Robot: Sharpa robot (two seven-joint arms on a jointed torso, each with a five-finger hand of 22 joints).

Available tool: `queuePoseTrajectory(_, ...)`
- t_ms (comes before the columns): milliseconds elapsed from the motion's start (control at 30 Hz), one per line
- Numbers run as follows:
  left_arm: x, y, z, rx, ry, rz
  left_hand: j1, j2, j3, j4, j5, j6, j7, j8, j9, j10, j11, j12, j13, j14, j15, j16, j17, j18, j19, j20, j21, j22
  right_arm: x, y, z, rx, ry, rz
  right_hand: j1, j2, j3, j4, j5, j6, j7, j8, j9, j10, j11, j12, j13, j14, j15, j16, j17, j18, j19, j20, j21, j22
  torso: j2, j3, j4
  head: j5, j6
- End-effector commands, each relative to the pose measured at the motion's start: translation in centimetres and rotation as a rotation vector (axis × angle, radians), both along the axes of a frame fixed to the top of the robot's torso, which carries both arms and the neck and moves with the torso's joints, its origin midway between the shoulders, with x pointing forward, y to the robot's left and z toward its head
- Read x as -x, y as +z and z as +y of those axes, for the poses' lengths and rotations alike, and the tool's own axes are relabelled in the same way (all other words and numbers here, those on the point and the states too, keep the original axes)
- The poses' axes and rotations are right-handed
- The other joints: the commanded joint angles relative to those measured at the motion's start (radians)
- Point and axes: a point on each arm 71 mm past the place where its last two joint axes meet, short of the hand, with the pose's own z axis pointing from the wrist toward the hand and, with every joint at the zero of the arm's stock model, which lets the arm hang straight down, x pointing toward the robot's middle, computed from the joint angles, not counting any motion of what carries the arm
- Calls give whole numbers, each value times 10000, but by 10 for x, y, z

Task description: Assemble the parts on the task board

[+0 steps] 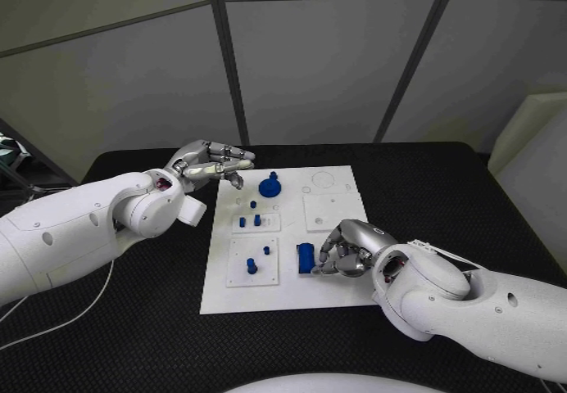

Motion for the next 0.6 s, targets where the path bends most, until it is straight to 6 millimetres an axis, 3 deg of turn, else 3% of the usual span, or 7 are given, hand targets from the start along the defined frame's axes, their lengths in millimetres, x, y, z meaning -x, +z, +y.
queuePoseTrajectory(33, 0, 1, 0, 69, -85, 35, -117, 1, -23, 8, 47, 4, 55, -32, 9, -19, 59, -39, 13, -2, 74, -39, -14, 28, -44, 33, -54, -9, 2, 1, 2, 43, 400, 58, -286, -191, -187, 34, -189, 61, 5, -58, 29, 67, -6, 66, 32, 545, -37, 55, 227, -67, 1028, -31, 41, 2618, -3, -3, -1, 3, -16)
queuePoseTrajectory(133, 0, 1, 0, 59, -69, 42, -117, 1, -23, 8, 47, 4, 55, -32, 9, -19, 59, -39, 13, -2, 74, -39, -14, 28, -44, 33, -54, -9, 3, 2, 1, -57, 436, 38, -532, -276, -356, 130, -552, 69, 17, -82, 60, 74, 8, 67, 44, 544, -24, 53, 227, -67, 1027, -19, 39, 2616, 2, 1, -13, 32, -16)
queuePoseTrajectory(333, 0, 1, 1, 49, -59, 52, -110, 2, -21, 0, 48, 4, 55, -36, 11, -21, 58, -40, 13, 0, 72, -46, -15, 29, -41, 32, -62, -16, 4, 5, -1, -404, 368, -154, -963, -399, -475, 522, -573, 83, 5, -132, 120, 92, 3, 90, 86, 549, -25, 65, 255, -65, 1025, -12, 33, 2611, -5, 10, -12, 46, -11)
queuePoseTrajectory(600, 0, 0, 1, 49, -59, 58, -110, 2, -21, 0, 48, 4, 55, -36, 11, -21, 58, -40, 13, 0, 72, -46, -15, 29, -41, 32, -62, -16, 1, 4, -6, -595, 13, -208, -1381, -541, -250, 1605, -567, 274, -68, -111, 295, 134, -54, 133, 161, 562, -68, 97, 317, -73, 1037, -48, 63, 2635, -7, -3, 9, 24, -6)
